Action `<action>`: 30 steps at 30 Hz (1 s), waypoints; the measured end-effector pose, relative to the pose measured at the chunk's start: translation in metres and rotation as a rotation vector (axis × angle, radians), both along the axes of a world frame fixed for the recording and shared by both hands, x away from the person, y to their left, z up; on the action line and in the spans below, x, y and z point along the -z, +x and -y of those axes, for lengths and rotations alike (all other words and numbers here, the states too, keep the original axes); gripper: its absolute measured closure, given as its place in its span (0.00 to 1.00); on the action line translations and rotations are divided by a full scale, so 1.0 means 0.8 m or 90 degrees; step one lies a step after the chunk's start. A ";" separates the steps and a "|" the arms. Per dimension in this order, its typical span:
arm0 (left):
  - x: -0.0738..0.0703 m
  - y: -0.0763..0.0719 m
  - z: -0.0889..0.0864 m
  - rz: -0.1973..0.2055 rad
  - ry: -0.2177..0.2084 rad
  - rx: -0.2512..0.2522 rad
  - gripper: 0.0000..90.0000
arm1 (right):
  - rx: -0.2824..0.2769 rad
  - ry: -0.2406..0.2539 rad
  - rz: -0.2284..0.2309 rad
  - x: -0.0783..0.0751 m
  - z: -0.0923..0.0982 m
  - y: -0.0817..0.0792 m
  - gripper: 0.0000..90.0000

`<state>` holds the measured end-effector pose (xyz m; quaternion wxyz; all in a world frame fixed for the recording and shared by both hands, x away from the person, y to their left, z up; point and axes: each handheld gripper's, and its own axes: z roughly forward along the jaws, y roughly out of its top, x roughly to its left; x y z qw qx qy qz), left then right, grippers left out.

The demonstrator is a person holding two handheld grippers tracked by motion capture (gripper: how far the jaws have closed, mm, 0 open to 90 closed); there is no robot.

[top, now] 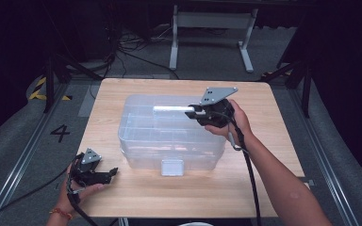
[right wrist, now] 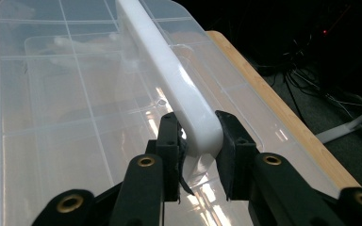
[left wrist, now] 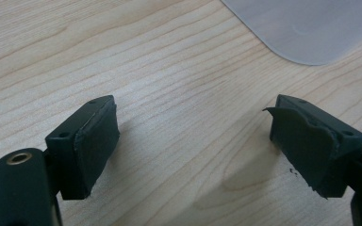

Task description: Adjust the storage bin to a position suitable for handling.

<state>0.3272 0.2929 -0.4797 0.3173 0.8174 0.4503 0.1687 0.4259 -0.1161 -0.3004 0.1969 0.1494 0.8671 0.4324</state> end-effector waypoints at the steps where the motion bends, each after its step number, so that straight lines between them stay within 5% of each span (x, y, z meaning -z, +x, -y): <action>1: 0.000 0.000 0.000 0.000 -0.002 -0.002 0.20 | -0.002 0.001 -0.001 -0.001 0.000 0.002 0.82; 7: -0.011 -0.001 0.005 0.004 0.031 0.003 0.34 | -0.003 0.001 -0.010 -0.008 0.000 0.010 0.82; 13: -0.048 -0.014 0.024 0.069 0.053 0.048 0.47 | -0.009 -0.005 -0.012 -0.013 0.000 0.016 0.82; 18: -0.074 -0.022 0.031 0.112 0.011 0.069 0.59 | -0.008 -0.004 -0.025 -0.019 0.000 0.025 0.82; 23: -0.094 -0.025 0.034 0.130 -0.042 0.085 0.68 | -0.011 -0.009 -0.030 -0.023 0.000 0.029 0.82; 30: -0.104 -0.023 0.049 0.132 -0.058 0.099 0.81 | -0.011 -0.009 -0.031 -0.026 -0.001 0.033 0.81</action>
